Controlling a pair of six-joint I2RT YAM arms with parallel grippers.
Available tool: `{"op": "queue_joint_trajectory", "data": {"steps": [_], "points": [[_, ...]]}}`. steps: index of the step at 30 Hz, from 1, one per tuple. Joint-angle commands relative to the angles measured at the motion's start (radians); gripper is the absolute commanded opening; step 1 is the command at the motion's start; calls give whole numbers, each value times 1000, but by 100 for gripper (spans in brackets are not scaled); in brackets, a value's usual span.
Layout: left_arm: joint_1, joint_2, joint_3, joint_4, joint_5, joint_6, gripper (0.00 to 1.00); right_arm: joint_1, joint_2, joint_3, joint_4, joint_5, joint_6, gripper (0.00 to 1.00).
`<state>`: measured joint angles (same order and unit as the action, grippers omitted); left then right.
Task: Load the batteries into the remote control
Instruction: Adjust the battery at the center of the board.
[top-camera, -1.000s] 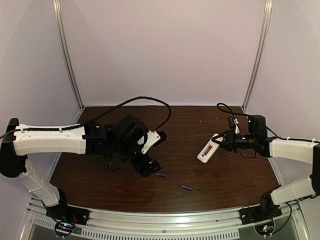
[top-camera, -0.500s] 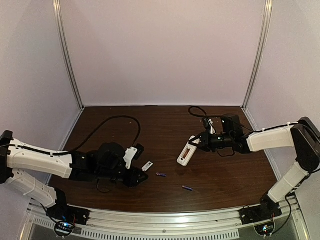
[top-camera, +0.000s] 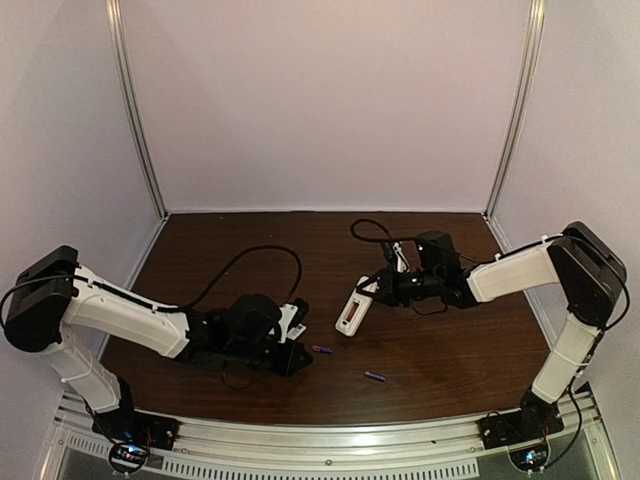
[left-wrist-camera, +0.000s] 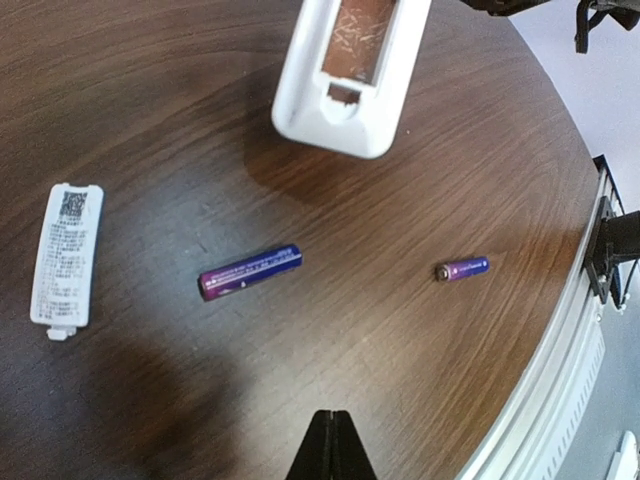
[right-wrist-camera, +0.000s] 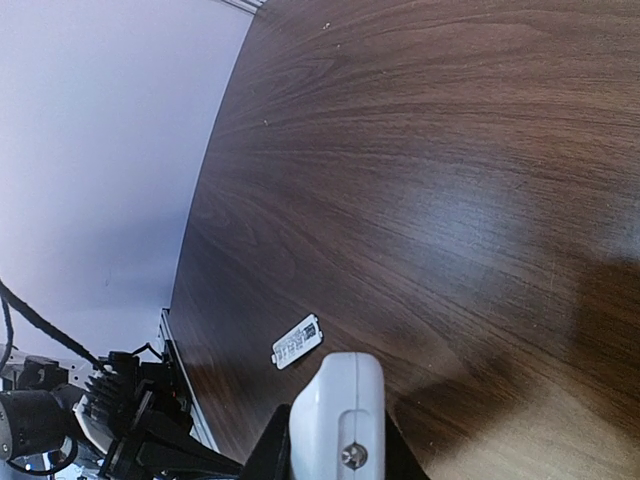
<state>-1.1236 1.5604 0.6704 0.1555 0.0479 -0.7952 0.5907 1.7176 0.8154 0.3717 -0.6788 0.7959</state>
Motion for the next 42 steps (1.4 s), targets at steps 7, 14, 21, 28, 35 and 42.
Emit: {"op": "queue_joint_trajectory", "data": {"steps": [7,14,21,28,35,42], "points": [[40,103,101,1,-31,-21,0,33,76,67,25,31,-24,0],[42,158,117,8,-11,-20,0,43,112,72,33,31,-32,0],[44,215,145,-26,-31,-32,0,64,126,65,25,35,-42,0],[90,241,149,-30,-61,-49,0,94,127,38,8,43,-53,0],[102,280,199,4,-16,9,0,115,98,-17,39,46,-21,0],[105,327,252,21,12,45,0,156,74,-47,62,56,14,0]]}}
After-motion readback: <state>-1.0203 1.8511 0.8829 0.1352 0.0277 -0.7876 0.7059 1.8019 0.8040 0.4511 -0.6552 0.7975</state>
